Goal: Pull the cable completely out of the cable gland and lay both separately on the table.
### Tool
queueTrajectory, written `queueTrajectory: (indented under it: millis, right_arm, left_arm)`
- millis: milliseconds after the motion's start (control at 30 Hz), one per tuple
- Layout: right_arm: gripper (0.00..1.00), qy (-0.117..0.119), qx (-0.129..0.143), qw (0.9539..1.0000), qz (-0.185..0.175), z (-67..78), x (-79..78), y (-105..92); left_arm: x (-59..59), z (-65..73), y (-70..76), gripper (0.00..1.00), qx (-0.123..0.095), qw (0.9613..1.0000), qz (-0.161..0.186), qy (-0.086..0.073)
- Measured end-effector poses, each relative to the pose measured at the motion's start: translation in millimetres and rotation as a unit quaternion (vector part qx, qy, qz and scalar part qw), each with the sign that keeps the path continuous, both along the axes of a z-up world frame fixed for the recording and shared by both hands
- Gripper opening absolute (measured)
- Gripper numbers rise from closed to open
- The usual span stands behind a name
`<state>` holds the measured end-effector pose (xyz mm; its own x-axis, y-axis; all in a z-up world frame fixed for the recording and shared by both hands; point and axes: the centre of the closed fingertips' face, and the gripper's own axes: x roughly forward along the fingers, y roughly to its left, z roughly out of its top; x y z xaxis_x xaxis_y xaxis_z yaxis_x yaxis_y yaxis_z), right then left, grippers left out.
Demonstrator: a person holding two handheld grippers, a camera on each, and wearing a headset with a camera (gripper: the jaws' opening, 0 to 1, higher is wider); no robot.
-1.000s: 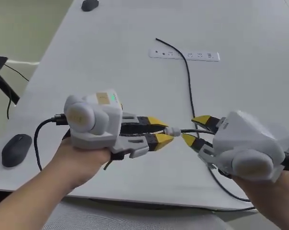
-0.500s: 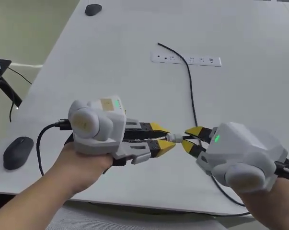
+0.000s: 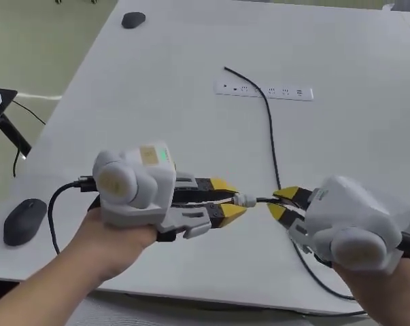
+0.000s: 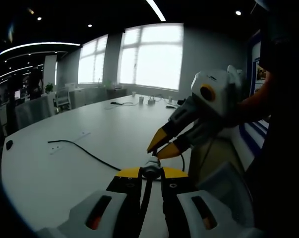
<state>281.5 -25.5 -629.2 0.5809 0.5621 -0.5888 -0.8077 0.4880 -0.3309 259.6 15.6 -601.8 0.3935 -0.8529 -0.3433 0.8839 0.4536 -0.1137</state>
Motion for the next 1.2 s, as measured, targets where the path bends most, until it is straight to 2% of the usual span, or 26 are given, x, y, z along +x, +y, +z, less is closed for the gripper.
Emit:
queueTrajectory:
  millis: [133,300,400,500,567,633,700,900,967,1100,1200]
  right_arm:
    - [0.03,0.023,0.018,0.9991,-0.031,-5.8,3.6,-9.6]
    - [0.03,0.039,0.034,0.9969,-0.060,-11.3,7.2,-21.8]
    - [0.03,0.058,0.056,0.9933,-0.083,-15.0,7.8,-27.7]
    - [0.03,0.083,0.089,0.9865,-0.110,-18.5,8.0,-31.4]
    - [0.03,0.088,0.099,0.9840,-0.119,-21.0,9.1,-35.5]
    - [0.03,0.098,0.115,0.9797,-0.131,-23.6,9.3,-38.0]
    - [0.03,0.102,0.118,0.9784,-0.135,-26.2,9.4,-40.2]
    - [0.03,0.126,0.138,0.9692,-0.161,-35.8,8.4,-46.7]
    - [0.03,0.130,0.141,0.9680,-0.162,-37.2,7.6,-46.5]
    - [0.04,0.116,0.133,0.9718,-0.156,-35.8,7.2,-46.4]
    - [0.04,0.114,0.136,0.9715,-0.157,-33.7,8.6,-46.3]
  left_arm:
    - [1.0,-0.2,0.5,0.15,0.002,1.0000,0.000,-0.002]
    - [1.1,0.1,1.6,0.15,0.001,1.0000,0.001,-0.002]
    - [0.5,-0.4,2.1,0.15,0.001,1.0000,0.001,-0.001]
    - [1.0,-0.8,2.6,0.15,0.001,1.0000,0.003,-0.002]
    - [0.9,-0.2,2.4,0.15,0.000,1.0000,0.003,-0.002]
    - [1.0,0.3,2.4,0.15,-0.001,1.0000,0.002,-0.004]
    - [0.2,0.1,2.1,0.15,-0.001,1.0000,0.000,-0.003]
    - [-1.3,-0.8,1.5,0.15,0.002,1.0000,0.000,-0.005]
    - [-2.0,-1.5,0.8,0.15,0.002,1.0000,-0.001,-0.004]
    - [-2.4,-1.5,0.1,0.15,0.002,1.0000,-0.001,-0.004]
    - [-1.8,-1.1,0.7,0.15,0.001,1.0000,0.000,-0.004]
